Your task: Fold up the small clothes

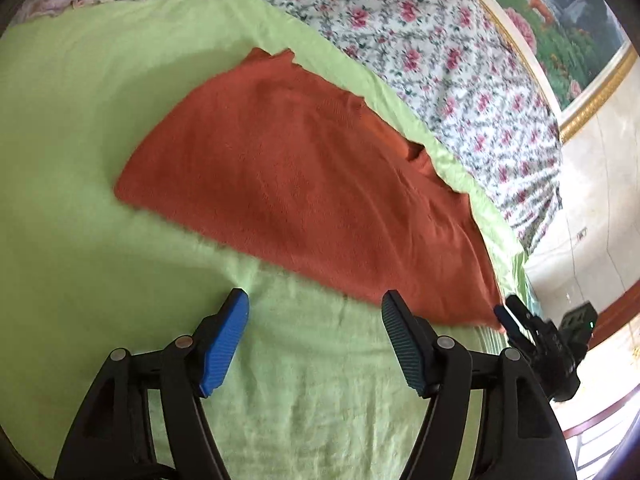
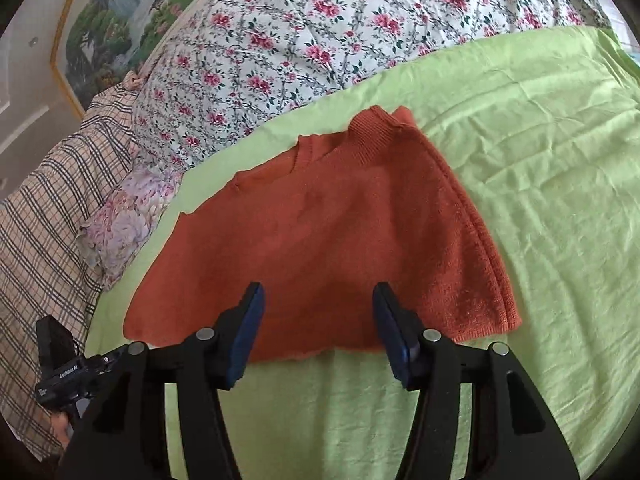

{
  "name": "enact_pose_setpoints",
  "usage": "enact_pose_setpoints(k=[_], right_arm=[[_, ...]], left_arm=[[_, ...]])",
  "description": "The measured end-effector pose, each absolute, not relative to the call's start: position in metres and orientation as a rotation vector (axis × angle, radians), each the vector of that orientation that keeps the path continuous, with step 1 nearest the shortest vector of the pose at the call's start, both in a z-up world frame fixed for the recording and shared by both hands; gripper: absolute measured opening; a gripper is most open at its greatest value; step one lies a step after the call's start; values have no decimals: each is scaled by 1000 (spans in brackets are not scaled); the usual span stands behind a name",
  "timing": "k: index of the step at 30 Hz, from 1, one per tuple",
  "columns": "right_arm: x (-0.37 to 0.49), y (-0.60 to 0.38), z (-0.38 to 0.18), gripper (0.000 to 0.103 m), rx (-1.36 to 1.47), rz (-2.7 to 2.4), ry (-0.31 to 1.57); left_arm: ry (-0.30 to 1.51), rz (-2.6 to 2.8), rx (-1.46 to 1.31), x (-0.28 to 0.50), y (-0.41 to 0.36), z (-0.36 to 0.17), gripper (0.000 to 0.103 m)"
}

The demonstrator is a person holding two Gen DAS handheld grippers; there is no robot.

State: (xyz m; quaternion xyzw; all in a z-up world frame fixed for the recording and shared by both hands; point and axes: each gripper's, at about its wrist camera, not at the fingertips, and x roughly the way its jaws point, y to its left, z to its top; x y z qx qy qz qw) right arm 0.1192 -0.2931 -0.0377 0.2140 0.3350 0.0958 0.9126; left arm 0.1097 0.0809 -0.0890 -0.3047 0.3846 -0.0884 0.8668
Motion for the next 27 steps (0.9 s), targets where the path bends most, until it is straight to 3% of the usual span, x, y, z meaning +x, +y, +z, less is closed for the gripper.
enact_pose_setpoints(k=[12,17,19,27], right_arm=[[121,-300,-44,63,503,236,695],[126,-296,-44,63,505,256,725],[129,-294,-43,63,501,268,748],[157,-293,-21,63,511,344,802]], left_arm=[[738,-1,-753,159,124,-86,66],[734,3,-688,174,118,-76,24],[716,-17,-627,178,107,-63,12],[632,-168,-309,189,16,-9,6]])
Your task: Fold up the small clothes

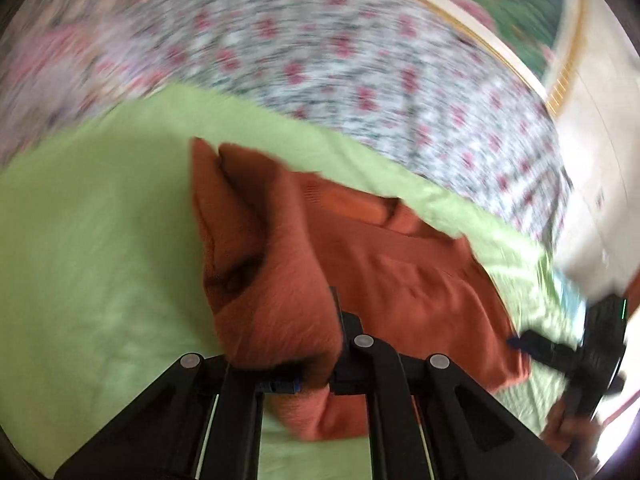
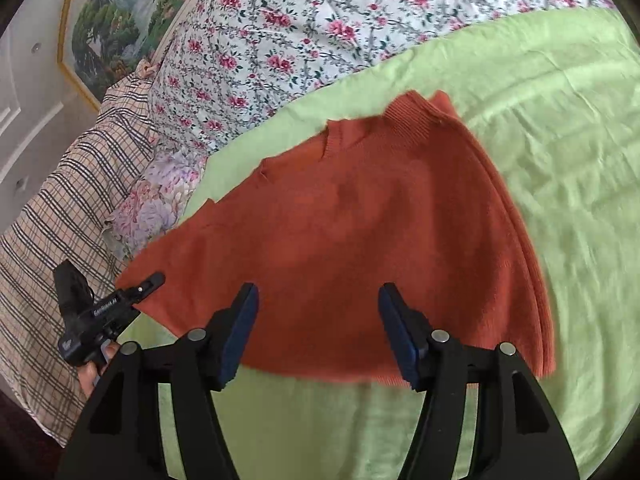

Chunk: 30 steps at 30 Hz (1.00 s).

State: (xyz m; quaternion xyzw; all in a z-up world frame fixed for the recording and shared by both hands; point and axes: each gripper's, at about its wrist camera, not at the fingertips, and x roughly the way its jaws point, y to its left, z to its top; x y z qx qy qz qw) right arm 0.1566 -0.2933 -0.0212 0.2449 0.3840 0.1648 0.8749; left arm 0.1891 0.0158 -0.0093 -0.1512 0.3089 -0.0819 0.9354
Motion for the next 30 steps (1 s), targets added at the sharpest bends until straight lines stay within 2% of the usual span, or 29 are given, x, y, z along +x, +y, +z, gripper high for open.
enact_pose_setpoints(k=[5,9,12,16,21,23,24,25,30], right_arm=[[199,-286,-4,64,526,438,841],[252,-261,-12,76,554,563,921],[287,-235,-32,80,561,642,1031],[324,-201,-55,80,540,686,1141],[358,-168,-61,80,475,673,1150],[365,-156,-56,65,414,661,1133],[367,-155,-54,34,383,654,1128],[368,-154,-52,21,353,638,1128],[352,-191,-20,17,347,627,1037]], left_arm=[[655,-237,-98,198,-53,-18,6],[695,-247,2,204,-81,-40,6],[691,-249,51,201,-89,-46,6],[697,-262,42,200,-86,-48,6],[695,-240,116,194,-98,-49,6],[694,-241,123,191,-100,-46,6],[694,-243,121,190,-100,-44,6],[694,-251,117,189,-100,-40,6],[665,-365,75,182,-124,-13,6]])
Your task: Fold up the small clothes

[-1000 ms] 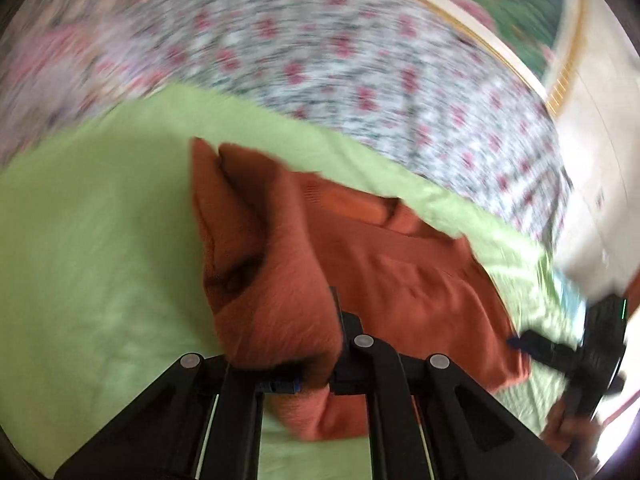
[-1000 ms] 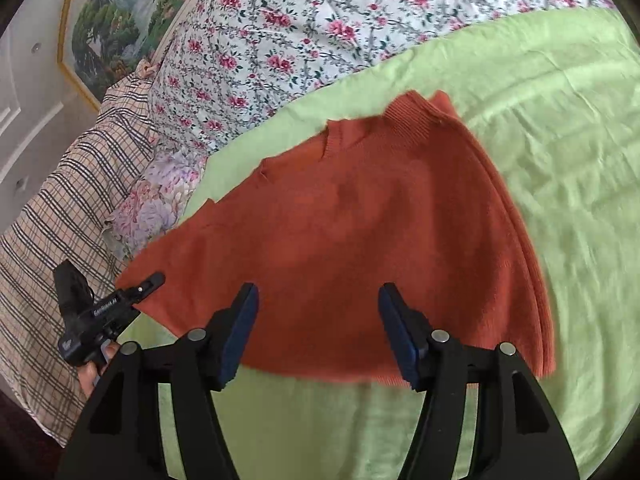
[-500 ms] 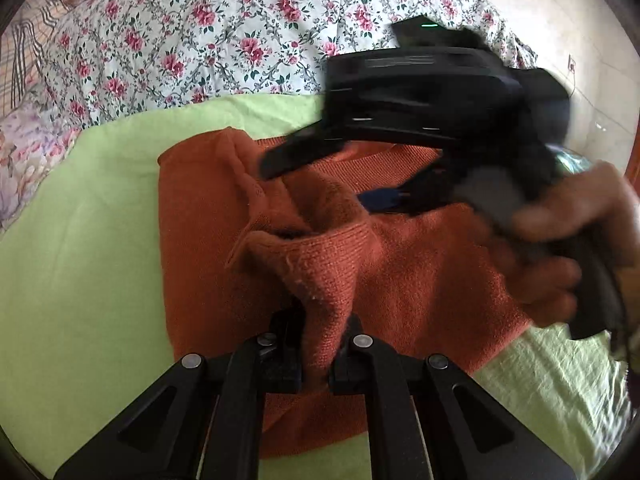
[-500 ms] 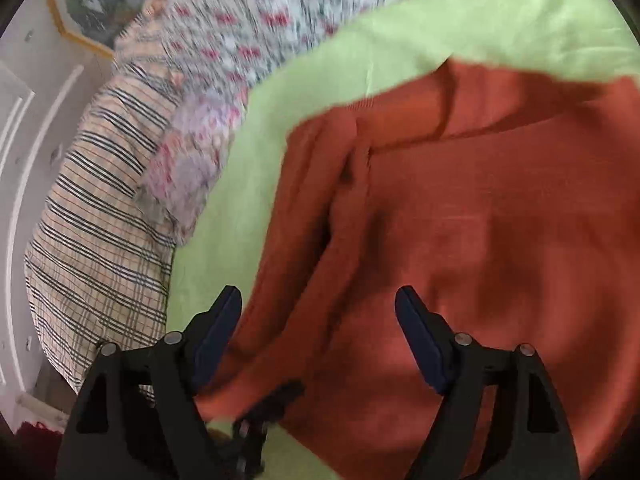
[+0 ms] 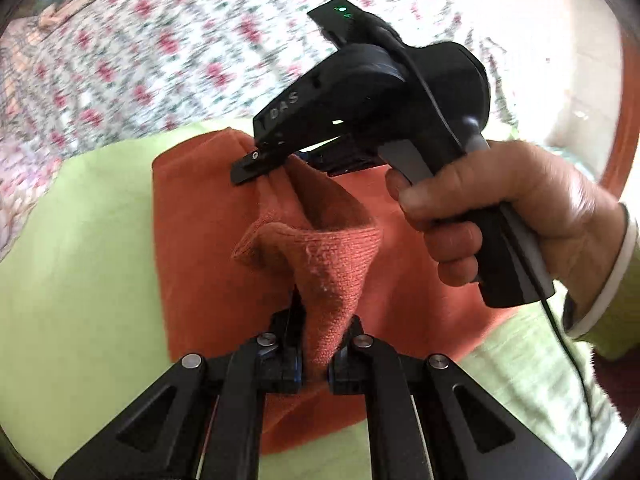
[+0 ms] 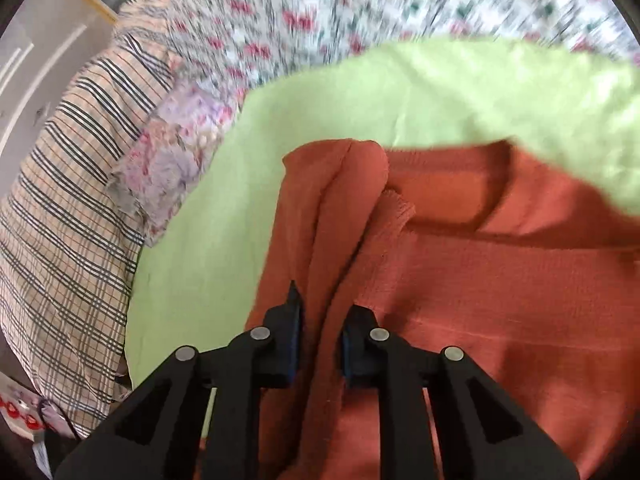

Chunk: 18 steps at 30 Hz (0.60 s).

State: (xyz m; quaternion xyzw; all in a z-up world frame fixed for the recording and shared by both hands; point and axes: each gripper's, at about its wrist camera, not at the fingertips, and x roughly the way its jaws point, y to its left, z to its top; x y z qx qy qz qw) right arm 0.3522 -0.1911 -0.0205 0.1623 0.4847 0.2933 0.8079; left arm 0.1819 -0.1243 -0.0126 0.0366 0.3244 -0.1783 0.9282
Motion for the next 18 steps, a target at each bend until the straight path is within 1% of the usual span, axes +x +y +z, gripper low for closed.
enact_pose_setpoints(k=[3,6,11,14,18], right_arm=[[336,-227,0,17,332,583,987],[322,-270,8,16,323,513,964],[306,-329,-5,15,346,395,978],[300,-351,-21,15,345,349,1003],[295,-360,-25,15,363,342,983]], left_arm=[[671,-433,65,184,-156,-7,6],[681,-498,57,186,-190,-10,6],[731,-569,71,182,-239,-30,6],[766,-580,68,185,-251,-43,6],[772,-603,71,187,-254,-50,8]])
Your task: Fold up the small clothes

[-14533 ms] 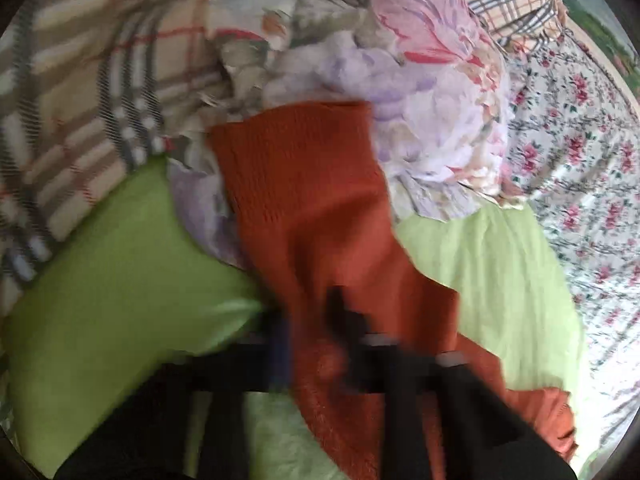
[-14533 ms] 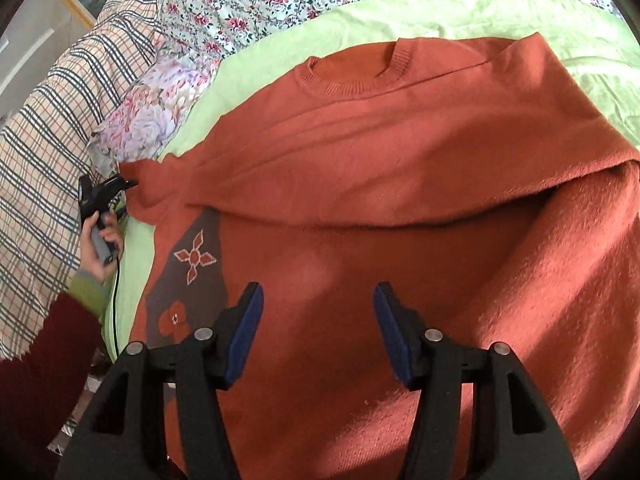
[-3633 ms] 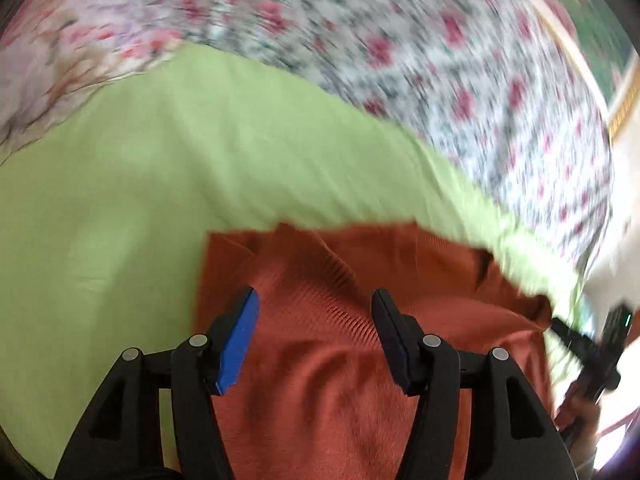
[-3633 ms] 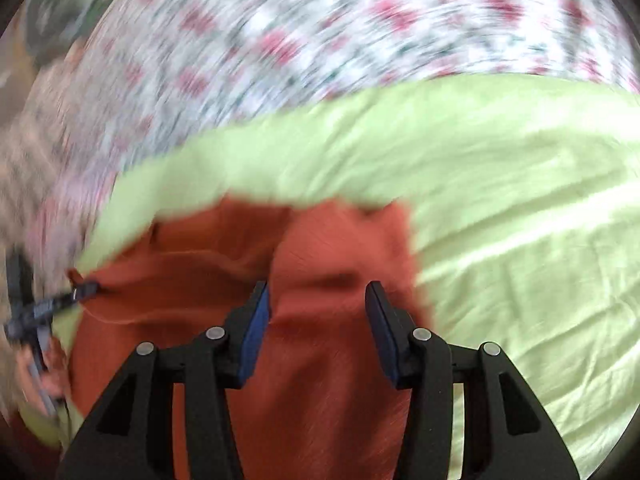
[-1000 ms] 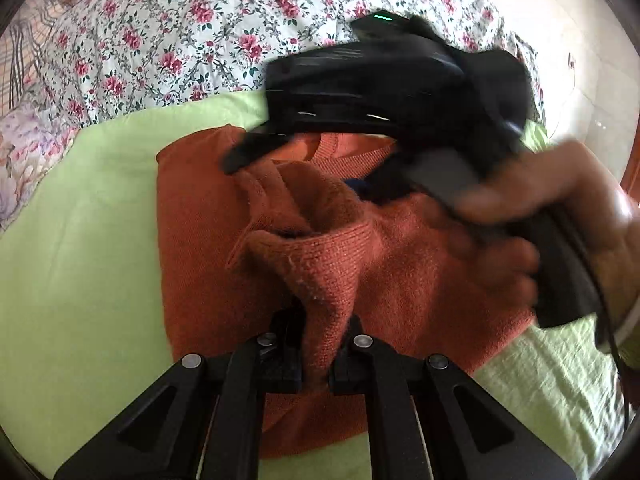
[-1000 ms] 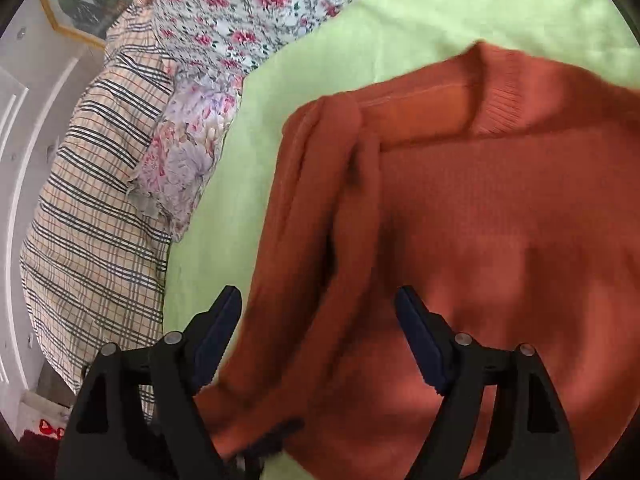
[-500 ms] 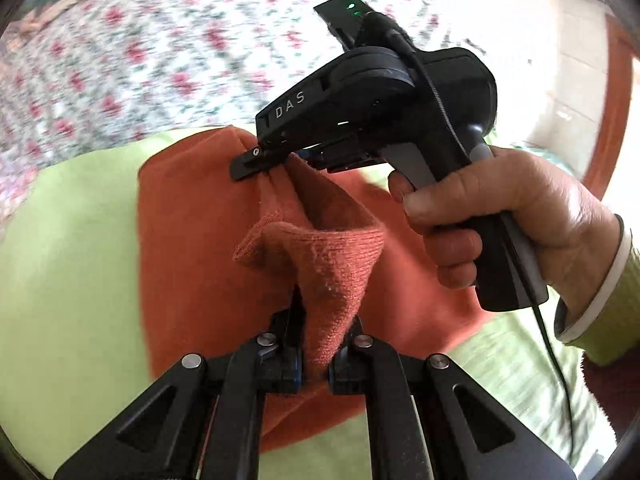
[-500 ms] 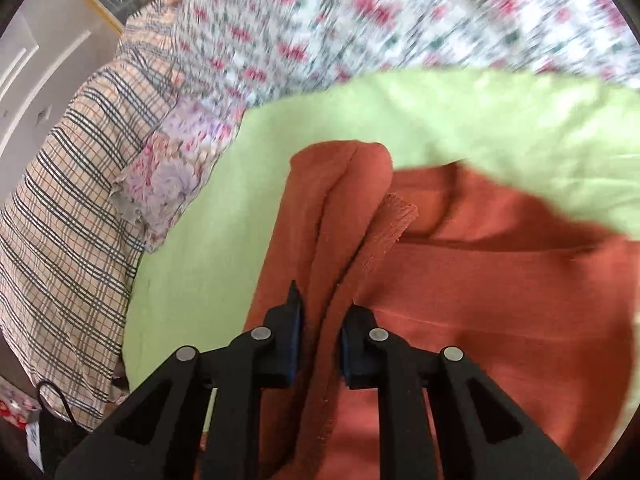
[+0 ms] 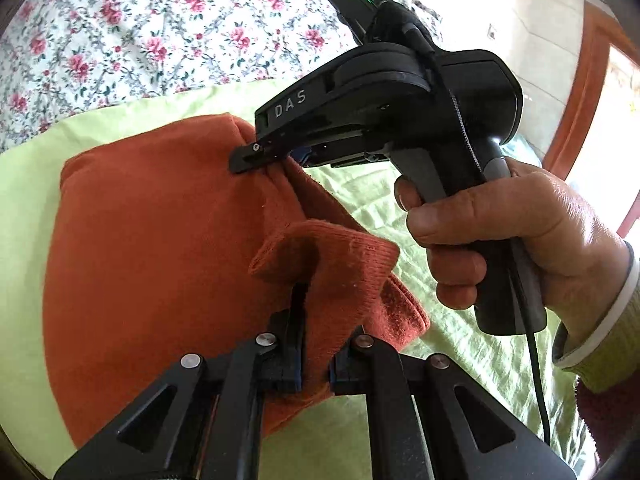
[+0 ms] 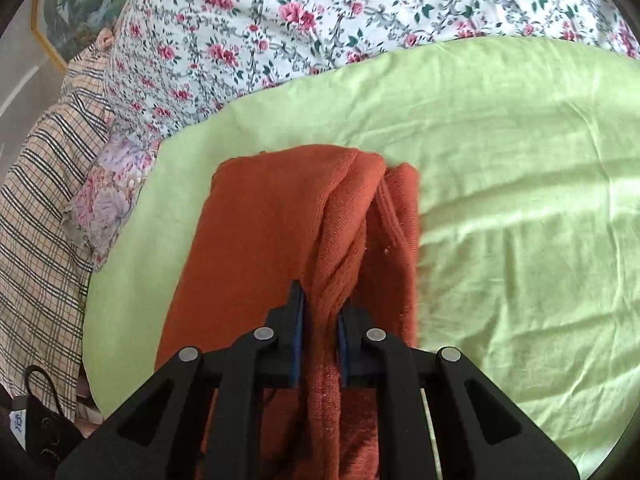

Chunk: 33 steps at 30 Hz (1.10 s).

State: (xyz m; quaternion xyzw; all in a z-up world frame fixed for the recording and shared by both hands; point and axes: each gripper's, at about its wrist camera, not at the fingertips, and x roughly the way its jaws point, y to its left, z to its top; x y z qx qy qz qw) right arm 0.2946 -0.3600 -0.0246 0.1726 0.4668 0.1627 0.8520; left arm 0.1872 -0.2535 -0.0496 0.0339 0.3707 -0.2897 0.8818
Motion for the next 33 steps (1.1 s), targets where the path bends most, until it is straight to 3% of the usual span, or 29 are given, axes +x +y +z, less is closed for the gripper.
enact_pose_setpoints(k=[10,12,14,16,18,20,24,29,33], right_arm=[[288,-363,-48,15,316,278,978],[286,-361,-46,15,307,266,969],[283,-361,-45,16,309,256,969],[278,-366,-44,18,332,246,962],[272,-372,-41,28,351,233,951],[264,-380,-38,34,365,208,941],[250,-396,-32,82,439,178,914],[253,-390,-40,84,474,236,962],[259,-378,-54,84,450,246,1028]], left_arm=[[861,-675,-21,193,-225,-49,25],[868,-685,-62,187,-209,-44,34],[859,-666,-95,181,-188,-37,52],[849,-623,-116,178,-168,-33,63],[836,-580,-146,174,-141,-30,65],[827,-523,-175,185,-114,-29,76],[888,-430,-276,223,-74,-48,79],[1028,-477,-425,274,-61,-87,80],[1000,-520,-383,284,-75,-85,80]])
